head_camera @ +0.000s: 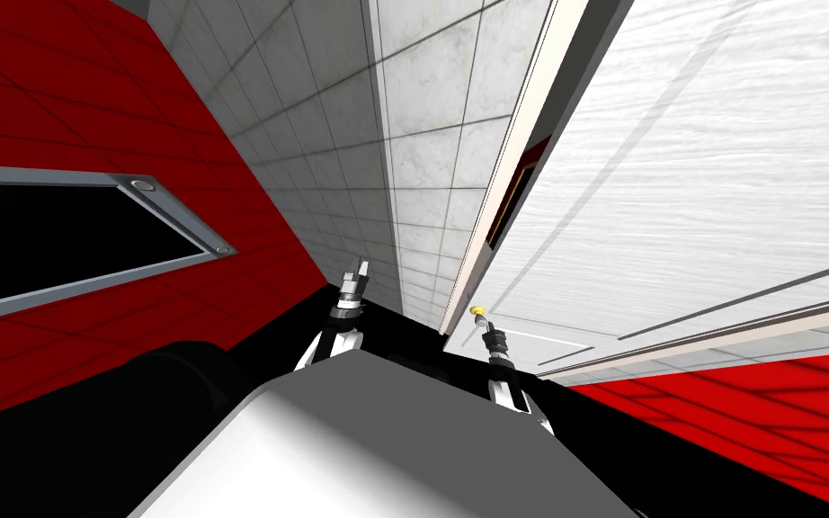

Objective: Pull the door open

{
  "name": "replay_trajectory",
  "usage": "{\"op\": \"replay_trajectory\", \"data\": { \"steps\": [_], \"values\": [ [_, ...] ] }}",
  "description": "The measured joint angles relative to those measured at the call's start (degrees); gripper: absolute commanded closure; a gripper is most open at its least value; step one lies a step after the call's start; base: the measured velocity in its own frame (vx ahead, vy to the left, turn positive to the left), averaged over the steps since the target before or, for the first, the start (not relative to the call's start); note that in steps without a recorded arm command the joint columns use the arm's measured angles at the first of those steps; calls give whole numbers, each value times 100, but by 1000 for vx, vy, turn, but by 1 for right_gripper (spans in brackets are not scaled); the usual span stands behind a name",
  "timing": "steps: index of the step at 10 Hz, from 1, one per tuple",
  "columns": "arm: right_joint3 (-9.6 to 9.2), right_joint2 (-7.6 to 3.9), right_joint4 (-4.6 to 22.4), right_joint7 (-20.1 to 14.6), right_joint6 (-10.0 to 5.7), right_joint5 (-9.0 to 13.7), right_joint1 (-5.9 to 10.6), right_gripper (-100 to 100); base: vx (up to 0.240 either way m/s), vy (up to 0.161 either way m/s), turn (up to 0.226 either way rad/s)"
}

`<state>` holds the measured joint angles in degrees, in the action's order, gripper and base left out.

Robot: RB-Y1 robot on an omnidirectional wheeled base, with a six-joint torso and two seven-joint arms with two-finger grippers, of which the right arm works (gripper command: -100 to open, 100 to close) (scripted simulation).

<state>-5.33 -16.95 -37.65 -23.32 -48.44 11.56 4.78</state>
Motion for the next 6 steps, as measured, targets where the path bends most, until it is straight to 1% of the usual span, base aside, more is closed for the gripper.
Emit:
{"op": "replay_trajectory", "data": {
  "steps": [1,3,5,6],
  "values": [
    [-28,7,67,-133,-27,47,1,-100,-34,-36,17],
    [-54,-45,78,-388,15,153,-50,-100,-20,-10,-10],
    [-64,-117,114,-686,-91,278,13,-100,-40,-7,17],
    [-86,-155,53,-847,-107,347,-16,-100,-39,-9,19]
  ]
}}
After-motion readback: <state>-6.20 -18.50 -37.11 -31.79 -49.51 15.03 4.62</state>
